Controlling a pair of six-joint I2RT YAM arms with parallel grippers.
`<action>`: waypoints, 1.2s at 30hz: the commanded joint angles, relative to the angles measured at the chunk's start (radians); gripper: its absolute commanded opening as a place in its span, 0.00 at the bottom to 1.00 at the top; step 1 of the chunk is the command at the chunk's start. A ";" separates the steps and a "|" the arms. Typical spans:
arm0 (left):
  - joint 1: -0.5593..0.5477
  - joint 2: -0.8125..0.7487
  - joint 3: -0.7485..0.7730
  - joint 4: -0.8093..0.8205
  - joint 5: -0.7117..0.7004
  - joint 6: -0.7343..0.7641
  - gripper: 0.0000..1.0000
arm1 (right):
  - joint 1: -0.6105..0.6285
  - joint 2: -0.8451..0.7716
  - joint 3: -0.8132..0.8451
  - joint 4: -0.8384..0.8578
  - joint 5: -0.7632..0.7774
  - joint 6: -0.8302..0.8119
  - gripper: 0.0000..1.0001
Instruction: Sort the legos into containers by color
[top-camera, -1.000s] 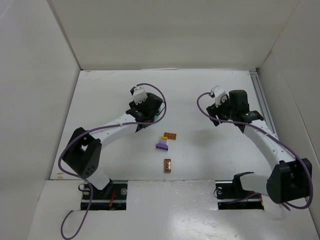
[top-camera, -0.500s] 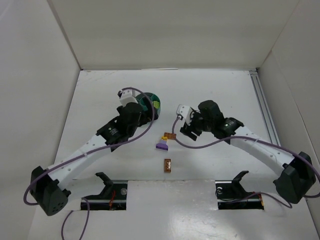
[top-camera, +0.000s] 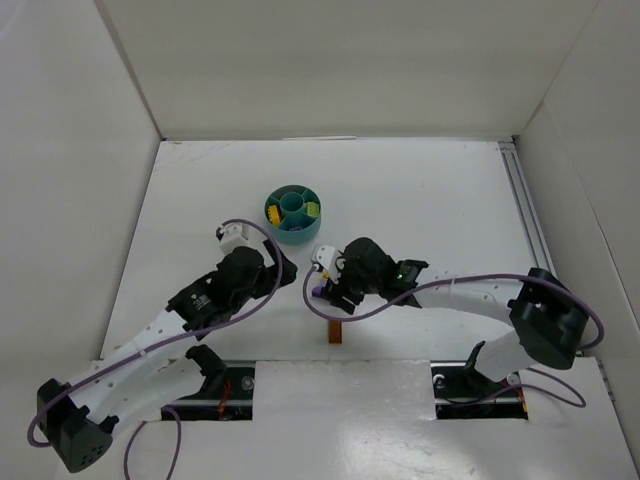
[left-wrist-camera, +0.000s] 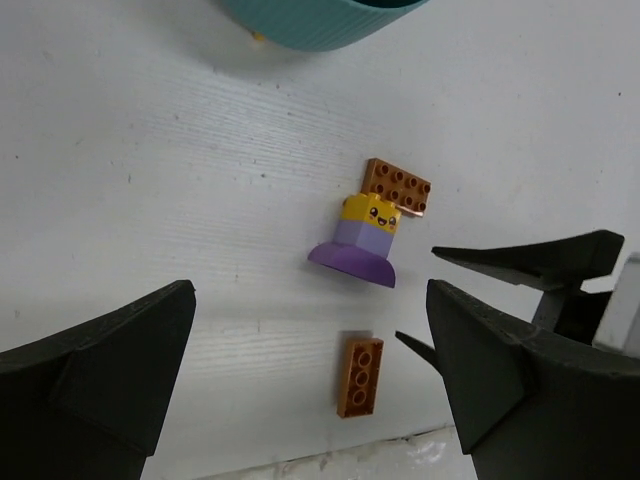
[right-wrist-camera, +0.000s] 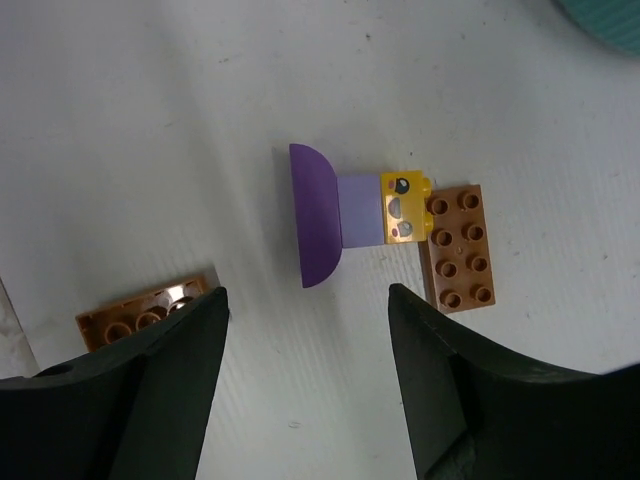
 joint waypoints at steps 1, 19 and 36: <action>-0.004 -0.056 -0.022 -0.012 0.037 -0.053 0.99 | 0.011 0.010 -0.032 0.161 0.101 0.154 0.70; -0.232 0.377 -0.002 0.303 0.002 0.157 0.99 | -0.154 -0.265 -0.161 -0.110 0.129 0.143 0.71; -0.355 0.797 0.239 0.192 -0.270 0.186 0.86 | -0.489 -0.430 -0.199 -0.185 -0.077 0.018 0.71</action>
